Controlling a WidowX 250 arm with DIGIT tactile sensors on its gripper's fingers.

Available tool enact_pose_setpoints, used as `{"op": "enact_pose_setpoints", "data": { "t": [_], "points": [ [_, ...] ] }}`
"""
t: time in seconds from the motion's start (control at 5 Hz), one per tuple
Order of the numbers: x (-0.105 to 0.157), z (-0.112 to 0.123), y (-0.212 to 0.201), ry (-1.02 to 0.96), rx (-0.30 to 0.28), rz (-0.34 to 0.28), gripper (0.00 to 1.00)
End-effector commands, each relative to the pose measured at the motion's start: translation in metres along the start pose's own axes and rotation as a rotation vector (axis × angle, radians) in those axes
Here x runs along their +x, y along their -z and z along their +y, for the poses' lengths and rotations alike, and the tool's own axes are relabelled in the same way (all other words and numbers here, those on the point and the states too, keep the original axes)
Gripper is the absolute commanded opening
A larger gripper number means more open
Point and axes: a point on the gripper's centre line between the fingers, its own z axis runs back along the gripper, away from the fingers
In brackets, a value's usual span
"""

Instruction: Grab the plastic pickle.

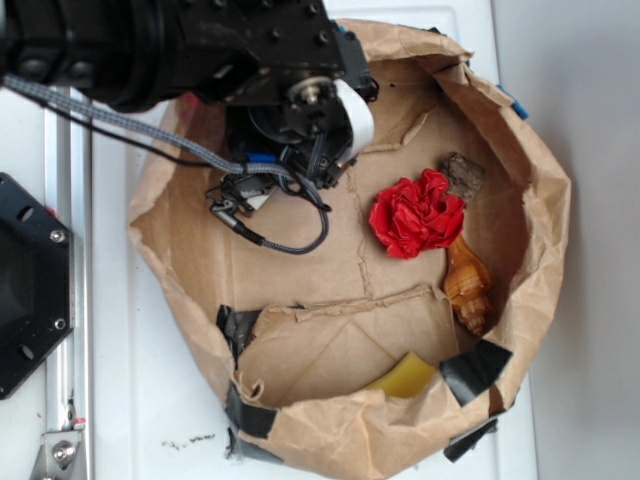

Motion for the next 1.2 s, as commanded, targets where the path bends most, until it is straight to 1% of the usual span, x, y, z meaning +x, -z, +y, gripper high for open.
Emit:
{"op": "enact_pose_setpoints", "data": {
  "t": [0.0, 0.2, 0.4, 0.6, 0.8, 1.0],
  "points": [
    [0.001, -0.003, -0.030, -0.022, 0.021, -0.054, 0.00],
    [0.009, -0.014, -0.061, -0.086, -0.036, -0.121, 0.00],
    [0.020, -0.025, -0.107, -0.263, -0.110, -0.210, 0.00],
    [0.028, -0.029, -0.139, -0.498, -0.112, -0.256, 0.00],
    [0.030, -0.038, -0.150, -0.634, -0.131, -0.281, 0.00],
    [0.032, -0.036, -0.150, -0.659, -0.181, -0.316, 0.00]
  ]
}}
